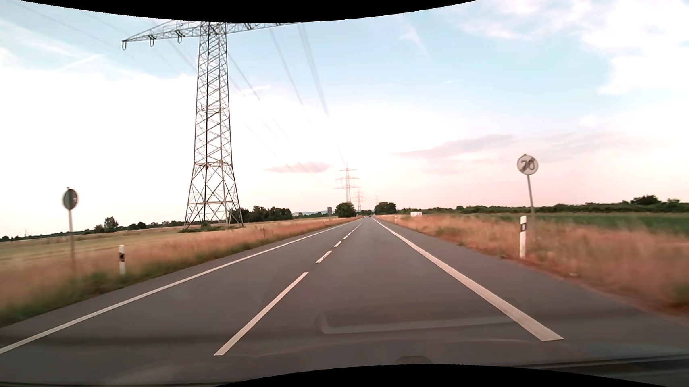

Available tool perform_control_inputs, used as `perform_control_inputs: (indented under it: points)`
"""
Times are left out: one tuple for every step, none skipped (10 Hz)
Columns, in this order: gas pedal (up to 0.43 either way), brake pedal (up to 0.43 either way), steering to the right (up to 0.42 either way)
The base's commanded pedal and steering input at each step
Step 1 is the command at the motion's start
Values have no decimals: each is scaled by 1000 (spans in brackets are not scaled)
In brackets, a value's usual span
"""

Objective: Follow the waypoints while adhering to traffic rules and regulations

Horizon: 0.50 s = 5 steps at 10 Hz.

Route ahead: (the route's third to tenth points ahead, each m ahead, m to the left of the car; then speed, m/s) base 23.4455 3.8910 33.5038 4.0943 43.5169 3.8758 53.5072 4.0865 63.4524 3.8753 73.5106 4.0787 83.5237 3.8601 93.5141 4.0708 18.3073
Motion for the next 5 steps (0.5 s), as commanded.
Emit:
perform_control_inputs:
  points:
    - [118, 0, 3]
    - [118, 0, 1]
    - [118, 0, 0]
    - [118, 0, 0]
    - [118, 0, -1]
